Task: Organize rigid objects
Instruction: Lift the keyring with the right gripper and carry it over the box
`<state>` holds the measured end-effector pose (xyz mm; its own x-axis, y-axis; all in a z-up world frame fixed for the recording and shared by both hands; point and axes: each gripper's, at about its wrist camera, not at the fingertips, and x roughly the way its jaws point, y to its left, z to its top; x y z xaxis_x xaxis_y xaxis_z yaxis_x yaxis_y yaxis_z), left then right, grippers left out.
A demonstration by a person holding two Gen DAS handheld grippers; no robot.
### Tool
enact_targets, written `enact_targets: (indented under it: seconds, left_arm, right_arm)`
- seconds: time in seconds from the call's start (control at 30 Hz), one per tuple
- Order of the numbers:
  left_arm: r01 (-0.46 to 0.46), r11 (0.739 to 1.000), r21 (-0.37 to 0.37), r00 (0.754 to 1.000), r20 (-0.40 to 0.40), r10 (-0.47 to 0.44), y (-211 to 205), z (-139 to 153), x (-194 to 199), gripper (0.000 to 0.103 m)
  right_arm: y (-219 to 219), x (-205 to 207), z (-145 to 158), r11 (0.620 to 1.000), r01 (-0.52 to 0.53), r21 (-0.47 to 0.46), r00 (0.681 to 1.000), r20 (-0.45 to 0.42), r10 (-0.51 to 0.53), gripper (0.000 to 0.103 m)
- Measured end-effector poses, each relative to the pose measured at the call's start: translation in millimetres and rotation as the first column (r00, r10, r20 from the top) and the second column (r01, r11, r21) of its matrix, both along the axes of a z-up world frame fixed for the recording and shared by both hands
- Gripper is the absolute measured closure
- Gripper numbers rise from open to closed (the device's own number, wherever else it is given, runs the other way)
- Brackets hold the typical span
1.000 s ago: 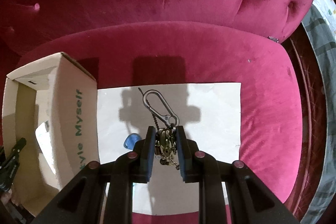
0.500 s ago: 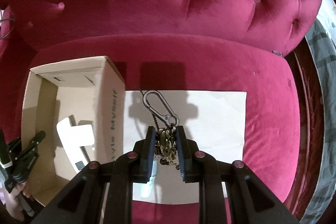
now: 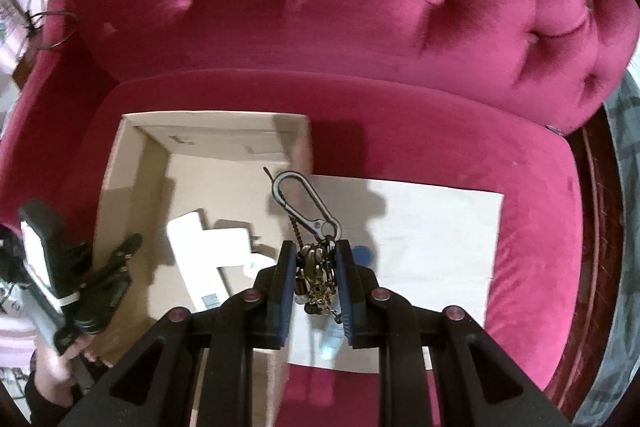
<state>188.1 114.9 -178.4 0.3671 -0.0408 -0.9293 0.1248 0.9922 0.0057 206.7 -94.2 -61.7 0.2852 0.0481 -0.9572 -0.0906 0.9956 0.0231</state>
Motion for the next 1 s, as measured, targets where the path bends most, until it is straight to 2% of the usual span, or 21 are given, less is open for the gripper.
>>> enact_targets:
  seconds: [0.33,0.73,1.0]
  left_arm:
    - [-0.001,1.000,-0.001,1.000,0.000,0.001,0,0,0,0.086]
    - [-0.001,1.000,-0.001,1.000,0.000,0.001,-1,-1,0,0.086]
    - [-0.001,1.000,0.000,1.000,0.000,0.001,-2,-1,0,0.086]
  right_arm:
    - [50,-8,-6,0.995,-0.089,0.044,0.996,-0.021,0.090,0.083]
    - [90,-18,-52,0.989,-0.132,0.070,0.987,-0.079,0.138,0.083]
    - [98,-16,-77,0.992,-0.126,0.019,0.988,-0.083,0.127,0.083]
